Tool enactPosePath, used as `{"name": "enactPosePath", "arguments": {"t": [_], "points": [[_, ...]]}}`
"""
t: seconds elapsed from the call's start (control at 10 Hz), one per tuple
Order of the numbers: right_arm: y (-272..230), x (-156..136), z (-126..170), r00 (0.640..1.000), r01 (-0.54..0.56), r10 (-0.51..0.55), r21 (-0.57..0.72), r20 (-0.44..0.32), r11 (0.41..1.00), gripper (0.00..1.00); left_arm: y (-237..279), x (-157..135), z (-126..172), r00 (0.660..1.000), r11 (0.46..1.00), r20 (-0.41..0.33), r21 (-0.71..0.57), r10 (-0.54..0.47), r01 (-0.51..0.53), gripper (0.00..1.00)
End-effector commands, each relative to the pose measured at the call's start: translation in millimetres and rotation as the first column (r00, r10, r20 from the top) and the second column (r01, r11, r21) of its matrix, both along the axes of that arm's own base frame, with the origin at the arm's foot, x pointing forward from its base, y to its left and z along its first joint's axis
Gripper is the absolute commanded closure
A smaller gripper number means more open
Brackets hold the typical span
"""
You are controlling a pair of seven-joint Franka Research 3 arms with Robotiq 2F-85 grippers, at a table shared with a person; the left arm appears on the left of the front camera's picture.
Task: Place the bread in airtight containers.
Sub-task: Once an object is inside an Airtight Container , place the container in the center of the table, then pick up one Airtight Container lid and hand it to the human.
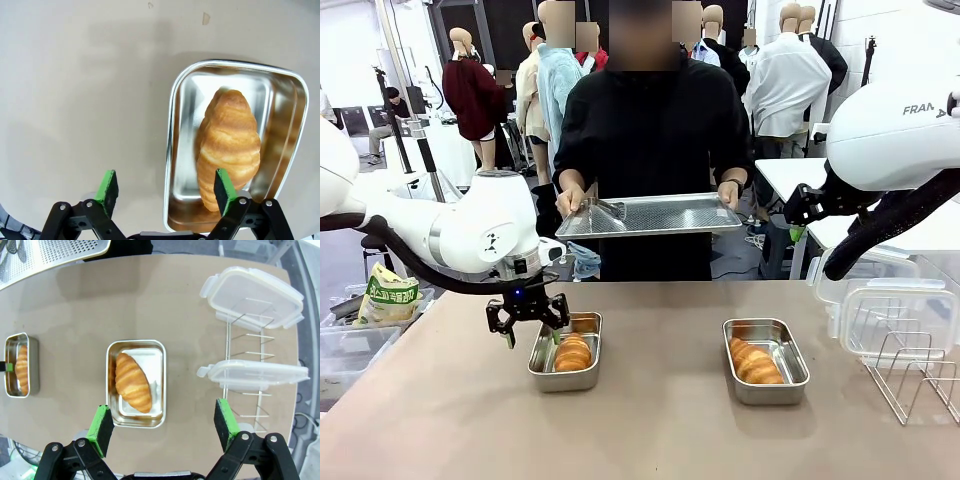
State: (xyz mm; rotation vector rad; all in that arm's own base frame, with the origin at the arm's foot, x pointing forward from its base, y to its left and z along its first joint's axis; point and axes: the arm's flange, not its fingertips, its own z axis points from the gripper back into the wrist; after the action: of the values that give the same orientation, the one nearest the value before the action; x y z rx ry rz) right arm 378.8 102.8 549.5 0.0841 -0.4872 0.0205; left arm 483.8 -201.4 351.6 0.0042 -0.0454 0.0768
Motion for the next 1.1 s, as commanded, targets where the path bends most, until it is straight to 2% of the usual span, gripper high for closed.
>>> {"name": "enactPosePath", "arguments": {"t": [0.0, 0.1, 1.0], "points": [[0.3, 0.6, -0.6, 1.0, 0.004, -0.004, 0.003, 0.003, 1.0, 0.0, -2.7, -2.7, 3.7, 0.999, 1.0, -0.038, -0.009, 0.014, -0.014, 0.0], [0.3, 0.6, -0.6, 1.0, 0.004, -0.004, 0.003, 0.003, 1.0, 0.0, 0.0, 0.0, 0.0, 1.0, 1.0, 0.0, 0.0, 0.0, 0.0, 0.0], [0.3, 0.6, -0.6, 1.0, 0.004, -0.004, 0.003, 0.003, 1.0, 0.0, -0.1, -0.8, -0.3, 1.0, 1.0, -0.009, -0.001, 0.002, -0.003, 0.0]]}}
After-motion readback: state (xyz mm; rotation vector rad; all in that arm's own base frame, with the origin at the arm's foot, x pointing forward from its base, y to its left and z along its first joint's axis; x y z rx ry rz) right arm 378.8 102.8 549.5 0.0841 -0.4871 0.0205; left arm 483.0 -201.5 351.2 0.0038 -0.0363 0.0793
